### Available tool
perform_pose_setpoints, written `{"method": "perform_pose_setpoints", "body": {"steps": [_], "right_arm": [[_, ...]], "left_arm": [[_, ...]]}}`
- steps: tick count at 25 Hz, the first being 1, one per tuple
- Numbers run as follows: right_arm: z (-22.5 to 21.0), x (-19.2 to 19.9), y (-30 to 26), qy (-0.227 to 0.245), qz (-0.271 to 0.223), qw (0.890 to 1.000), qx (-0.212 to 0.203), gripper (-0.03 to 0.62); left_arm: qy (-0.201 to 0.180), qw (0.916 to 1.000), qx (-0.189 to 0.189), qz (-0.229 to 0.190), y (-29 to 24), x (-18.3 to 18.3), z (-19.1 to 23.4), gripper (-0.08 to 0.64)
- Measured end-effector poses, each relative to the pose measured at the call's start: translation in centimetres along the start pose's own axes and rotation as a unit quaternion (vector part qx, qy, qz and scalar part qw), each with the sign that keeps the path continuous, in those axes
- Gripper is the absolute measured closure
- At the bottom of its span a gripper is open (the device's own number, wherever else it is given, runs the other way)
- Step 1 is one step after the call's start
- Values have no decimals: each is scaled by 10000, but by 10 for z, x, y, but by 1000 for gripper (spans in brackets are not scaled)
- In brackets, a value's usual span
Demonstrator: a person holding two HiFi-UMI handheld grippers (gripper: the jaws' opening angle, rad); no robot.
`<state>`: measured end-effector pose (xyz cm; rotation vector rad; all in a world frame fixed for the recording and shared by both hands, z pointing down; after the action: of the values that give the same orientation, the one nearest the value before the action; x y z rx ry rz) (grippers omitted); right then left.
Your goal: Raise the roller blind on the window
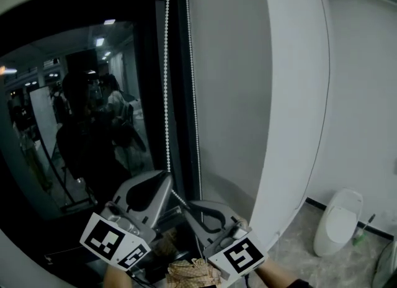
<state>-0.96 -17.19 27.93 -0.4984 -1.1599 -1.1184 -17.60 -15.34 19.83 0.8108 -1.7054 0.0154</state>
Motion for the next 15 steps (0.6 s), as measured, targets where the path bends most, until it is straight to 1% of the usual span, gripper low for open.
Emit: {"method": "perform_pose_setpoints", "body": {"steps": [1, 3, 5, 10, 15], "right_arm": [[-4, -2, 3, -172, -19, 9998, 37, 578], [-12, -7, 8, -330, -51, 9994, 52, 578], [-17, -11, 9, -342, -80, 9994, 32, 578], [-20, -13, 10, -273, -141, 9995, 78, 578], [-20, -14, 7, -299, -169, 9994, 90, 578]], "left_arm": [[13, 10000, 5, 57, 1, 5, -1, 541], [86, 9999, -7, 143, 3, 14, -3, 541], [120, 9998, -60, 172, 4, 18, -3, 541], [-42, 9998, -190, 94, 4, 20, -1, 540], [100, 9993, -348, 83, 18, 29, 3, 540]]}}
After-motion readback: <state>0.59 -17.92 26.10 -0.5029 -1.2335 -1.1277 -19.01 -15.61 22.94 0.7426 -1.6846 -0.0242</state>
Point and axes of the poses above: the fingertips, and each gripper's own axes: y backward along the fingers, z to its left, x out of its underside, the point moved 10 cm from there along y, backward along the fingers, and after that the axes turned 8 degrees about -x, right-handed, at the moved point
